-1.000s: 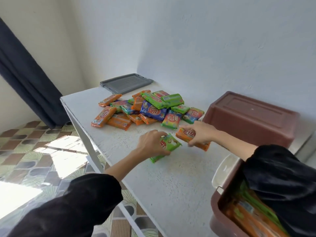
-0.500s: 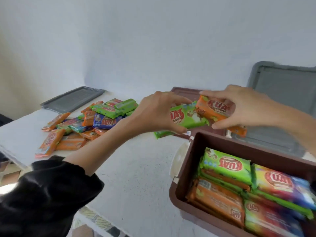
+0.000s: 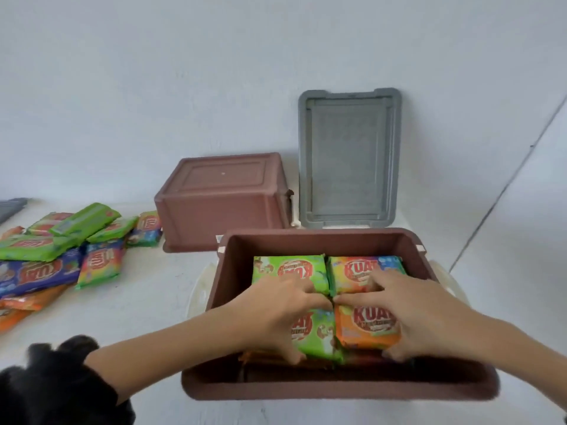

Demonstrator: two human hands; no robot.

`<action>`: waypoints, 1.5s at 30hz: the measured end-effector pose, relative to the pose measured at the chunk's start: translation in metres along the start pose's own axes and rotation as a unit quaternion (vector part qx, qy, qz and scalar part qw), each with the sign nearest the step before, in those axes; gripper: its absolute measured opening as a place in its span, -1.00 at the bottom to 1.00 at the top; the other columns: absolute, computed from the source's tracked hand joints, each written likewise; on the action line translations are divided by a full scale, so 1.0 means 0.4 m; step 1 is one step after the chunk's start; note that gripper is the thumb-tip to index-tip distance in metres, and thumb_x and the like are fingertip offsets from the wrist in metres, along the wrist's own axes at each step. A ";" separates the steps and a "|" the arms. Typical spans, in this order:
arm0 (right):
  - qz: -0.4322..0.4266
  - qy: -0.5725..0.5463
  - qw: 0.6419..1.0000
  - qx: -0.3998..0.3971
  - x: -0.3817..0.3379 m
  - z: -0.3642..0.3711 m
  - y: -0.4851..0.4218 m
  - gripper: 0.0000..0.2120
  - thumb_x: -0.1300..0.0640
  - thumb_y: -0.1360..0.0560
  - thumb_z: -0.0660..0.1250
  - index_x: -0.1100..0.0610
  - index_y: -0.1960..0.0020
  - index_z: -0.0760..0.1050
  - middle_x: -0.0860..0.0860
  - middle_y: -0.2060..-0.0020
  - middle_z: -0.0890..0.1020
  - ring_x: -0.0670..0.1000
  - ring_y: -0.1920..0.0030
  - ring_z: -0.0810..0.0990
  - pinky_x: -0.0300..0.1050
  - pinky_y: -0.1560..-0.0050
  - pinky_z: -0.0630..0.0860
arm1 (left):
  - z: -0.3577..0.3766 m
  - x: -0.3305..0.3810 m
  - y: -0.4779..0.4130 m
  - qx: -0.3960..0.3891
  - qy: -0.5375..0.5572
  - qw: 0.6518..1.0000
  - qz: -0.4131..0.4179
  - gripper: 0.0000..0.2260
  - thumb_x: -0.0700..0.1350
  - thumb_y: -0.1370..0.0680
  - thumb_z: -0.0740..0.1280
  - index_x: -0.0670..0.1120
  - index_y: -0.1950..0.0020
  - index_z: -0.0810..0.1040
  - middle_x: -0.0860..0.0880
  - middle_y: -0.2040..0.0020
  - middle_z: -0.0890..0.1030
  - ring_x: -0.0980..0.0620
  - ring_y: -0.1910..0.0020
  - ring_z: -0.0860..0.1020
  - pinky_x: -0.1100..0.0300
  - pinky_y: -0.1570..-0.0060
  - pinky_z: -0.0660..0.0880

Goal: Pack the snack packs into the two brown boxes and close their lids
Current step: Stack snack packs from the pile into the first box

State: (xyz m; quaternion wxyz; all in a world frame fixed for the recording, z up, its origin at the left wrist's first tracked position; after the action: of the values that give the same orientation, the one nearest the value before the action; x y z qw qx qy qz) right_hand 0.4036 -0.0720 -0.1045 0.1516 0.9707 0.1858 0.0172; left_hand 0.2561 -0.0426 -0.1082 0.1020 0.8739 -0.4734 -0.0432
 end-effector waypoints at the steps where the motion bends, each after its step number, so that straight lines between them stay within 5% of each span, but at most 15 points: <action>1: 0.000 0.007 1.000 0.003 -0.006 0.010 -0.002 -0.17 -0.14 -0.33 0.40 -0.39 -0.42 -0.03 -0.12 -0.22 0.25 -0.05 -0.25 0.33 -0.16 -0.12 0.39 | 0.012 0.003 -0.007 -0.013 -0.022 1.000 0.001 -0.34 0.10 -0.35 0.43 0.07 -0.40 0.29 -0.01 -0.22 0.44 -0.03 -0.16 0.40 0.07 -0.01 0.44; 7: -0.023 0.063 0.997 0.024 -0.035 0.041 -0.004 -0.18 -0.12 -0.41 0.37 -0.25 -0.48 -0.07 -0.03 -0.32 0.23 0.02 -0.35 0.20 -0.05 -0.22 0.33 | 0.052 0.020 -0.012 -0.062 -0.121 0.991 -0.010 -0.37 0.06 -0.46 0.36 -0.11 -0.43 0.21 -0.13 -0.30 0.35 -0.10 -0.25 0.31 0.01 -0.14 0.38; 15: -0.049 0.072 0.996 0.014 -0.047 0.041 -0.027 -0.27 -0.13 -0.39 0.38 -0.17 -0.46 0.11 -0.08 -0.27 0.34 -0.02 -0.30 0.30 -0.07 -0.18 0.37 | 0.048 0.017 -0.007 -0.054 -0.110 0.992 -0.027 -0.49 0.05 -0.50 0.33 -0.10 -0.38 0.31 -0.12 -0.25 0.41 -0.10 -0.24 0.35 0.00 -0.05 0.42; 24: -0.067 0.003 0.981 0.180 -0.072 -0.109 -0.053 -0.55 -0.23 -0.49 0.18 -0.27 -0.37 0.25 -0.21 -0.13 0.46 -0.14 -0.19 0.38 -0.24 -0.01 0.37 | -0.105 -0.066 0.068 0.147 0.033 0.987 -0.058 -0.62 0.09 -0.54 0.26 0.01 -0.31 0.44 0.01 -0.13 0.52 0.02 -0.13 0.48 0.08 -0.05 0.45; 27: -0.080 -0.019 0.968 0.236 -0.095 -0.194 -0.080 -0.53 -0.18 -0.48 0.23 -0.30 -0.37 0.24 -0.23 -0.10 0.46 -0.17 -0.16 0.36 -0.28 0.08 0.36 | -0.169 -0.136 0.130 0.217 0.037 0.970 -0.108 -0.65 0.08 -0.53 0.27 0.02 -0.29 0.47 0.03 -0.11 0.53 0.06 -0.10 0.49 0.17 0.01 0.44; 35: -0.180 -0.057 0.939 0.288 -0.282 -0.363 -0.293 -0.50 -0.10 -0.46 0.32 -0.23 -0.37 0.30 -0.12 -0.21 0.50 -0.06 -0.25 0.39 -0.06 -0.09 0.45 | -0.219 -0.407 0.389 0.309 0.050 0.894 -0.320 -0.67 0.09 -0.50 0.30 0.07 -0.25 0.50 0.07 -0.14 0.54 0.07 -0.08 0.52 0.18 0.04 0.41; 41: -0.247 -0.078 0.934 0.247 -0.475 -0.381 -0.522 -0.54 0.00 -0.46 0.34 -0.11 -0.35 0.38 0.00 -0.09 0.58 0.01 -0.17 0.47 -0.03 -0.05 0.49 | -0.110 -0.620 0.594 0.249 0.091 0.844 -0.466 -0.64 0.03 -0.51 0.32 -0.01 -0.28 0.48 -0.05 -0.22 0.51 -0.03 -0.18 0.50 0.05 -0.14 0.45; 45: -0.246 -0.115 0.950 0.153 -0.593 -0.320 -0.683 -0.55 0.01 -0.47 0.33 -0.05 -0.35 0.39 0.06 -0.13 0.55 0.05 -0.17 0.48 -0.08 -0.05 0.41 | 0.017 -0.753 0.700 0.161 0.123 0.822 -0.533 -0.49 0.04 -0.52 0.33 -0.08 -0.41 0.32 -0.11 -0.36 0.40 -0.06 -0.33 0.37 0.08 -0.26 0.32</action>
State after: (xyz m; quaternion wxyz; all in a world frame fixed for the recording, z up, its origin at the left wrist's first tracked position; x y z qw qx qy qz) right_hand 0.0744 0.1199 -0.0590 0.0216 0.9017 0.4006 -0.1614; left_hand -0.1394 0.0597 -0.0598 -0.0211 0.9920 0.0819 0.0939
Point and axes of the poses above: each hand's wrist, its own y-axis away from the middle knuckle, its own z-axis out of the palm, x = y × z, the point moved 5 cm from there along -y, towards the middle knuckle
